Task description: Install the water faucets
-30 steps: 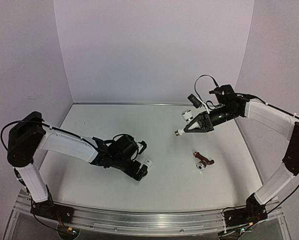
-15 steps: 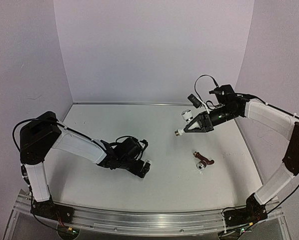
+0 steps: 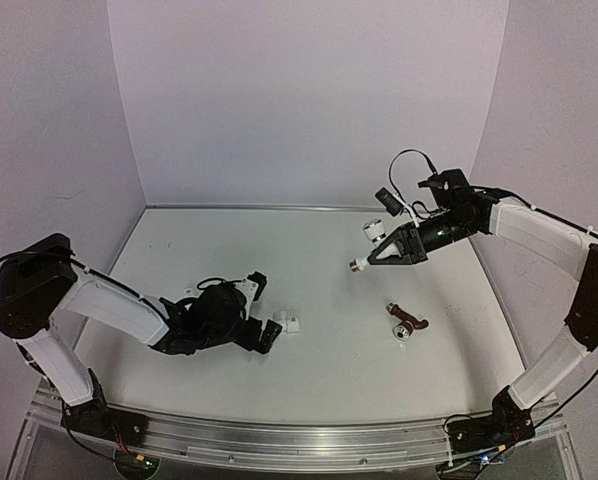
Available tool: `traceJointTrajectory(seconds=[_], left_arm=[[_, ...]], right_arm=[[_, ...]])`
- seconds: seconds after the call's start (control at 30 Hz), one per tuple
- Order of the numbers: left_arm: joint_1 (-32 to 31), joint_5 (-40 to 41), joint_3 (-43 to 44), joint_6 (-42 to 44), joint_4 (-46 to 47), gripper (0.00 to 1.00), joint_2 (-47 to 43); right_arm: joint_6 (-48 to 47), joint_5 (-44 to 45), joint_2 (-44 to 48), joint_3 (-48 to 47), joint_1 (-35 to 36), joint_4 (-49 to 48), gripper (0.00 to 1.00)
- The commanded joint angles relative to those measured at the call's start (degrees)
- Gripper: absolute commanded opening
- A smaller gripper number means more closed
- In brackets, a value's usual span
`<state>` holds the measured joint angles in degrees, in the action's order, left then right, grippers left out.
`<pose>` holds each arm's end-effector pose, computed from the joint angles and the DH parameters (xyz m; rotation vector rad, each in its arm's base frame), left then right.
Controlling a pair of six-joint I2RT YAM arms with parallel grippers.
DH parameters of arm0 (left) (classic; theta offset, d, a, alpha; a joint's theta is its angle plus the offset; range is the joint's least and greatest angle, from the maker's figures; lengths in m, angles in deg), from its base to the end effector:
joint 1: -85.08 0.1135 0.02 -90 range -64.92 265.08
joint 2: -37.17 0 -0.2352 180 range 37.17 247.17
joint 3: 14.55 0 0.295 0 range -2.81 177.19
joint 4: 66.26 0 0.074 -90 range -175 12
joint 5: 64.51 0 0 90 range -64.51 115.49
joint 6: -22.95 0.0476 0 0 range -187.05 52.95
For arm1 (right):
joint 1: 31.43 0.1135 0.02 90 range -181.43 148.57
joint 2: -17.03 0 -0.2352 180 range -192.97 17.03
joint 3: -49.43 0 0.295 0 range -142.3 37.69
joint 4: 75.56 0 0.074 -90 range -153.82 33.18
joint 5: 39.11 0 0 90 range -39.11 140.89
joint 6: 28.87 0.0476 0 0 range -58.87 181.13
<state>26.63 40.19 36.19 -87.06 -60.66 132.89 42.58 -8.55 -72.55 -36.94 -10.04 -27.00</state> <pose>0.1908 -0.2876 0.0628 0.6156 2.1856 -0.4514 0.3329 0.1744 0.2550 -1.1648 1.9263 1.2792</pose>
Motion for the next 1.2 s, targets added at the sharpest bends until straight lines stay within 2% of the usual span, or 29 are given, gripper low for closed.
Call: traceJointTrajectory(seconds=[0.0, 0.03, 0.1, 0.17, 0.33, 0.53, 0.63, 0.93, 1.0, 1.07, 1.17], left_arm=[[-0.52, -2.8, -6.69, 3.54, 18.31, 1.0, -5.45], [-0.52, -3.65, -7.46, 4.9, 19.43, 1.0, -5.79], [-0.39, -5.87, -6.21, 7.73, 14.13, 1.0, -6.88], [-0.28, -8.29, -6.42, 10.05, 13.49, 1.0, -7.08], [0.07, -10.26, -8.18, 13.55, 22.14, 1.0, -2.85], [2.67, -16.62, -9.15, 18.77, 36.88, 1.0, 8.49], [4.1, -19.38, -9.1, 19.85, 39.18, 0.98, 10.76], [7.68, -27.19, -5.0, 23.84, 36.98, 0.95, 16.02], [8.3, -28.05, -5.06, 24.51, 39.54, 0.93, 17.48], [9.98, -30.65, -6.23, 24.42, 46.7, 0.91, 20.66], [10.9, -33.47, -3.98, 24.53, 45.54, 0.9, 23.07]], right_arm=[[-0.18, -1.14, 1.26, -2.58, -0.2, -1.57, 0.0], [-0.1, -1.34, 1.17, -2.69, -0.21, -1.58, 0.0], [-0.09, -1.53, 1.16, -2.8, -0.22, -1.62, 0.0], [0.0, -1.63, 1.16, -2.95, -0.16, -1.58, 0.0], [0.3, -2.19, 0.78, -3.36, -0.2, -1.6, 0.0], [0.7, -2.37, 0.99, -3.54, -0.21, -1.57, 0.0], [0.7, -2.19, 1.4, -3.17, -0.2, -1.53, 0.0], [0.79, -2.65, 1.49, -2.97, -0.23, -1.51, 0.0], [0.83, -2.55, 1.69, -2.98, -0.21, -1.42, 0.0], [0.79, -2.44, 2.11, -2.88, -0.21, -1.41, 0.0], [0.88, -2.41, 2.3, -2.85, -0.2, -1.46, 0.0]])
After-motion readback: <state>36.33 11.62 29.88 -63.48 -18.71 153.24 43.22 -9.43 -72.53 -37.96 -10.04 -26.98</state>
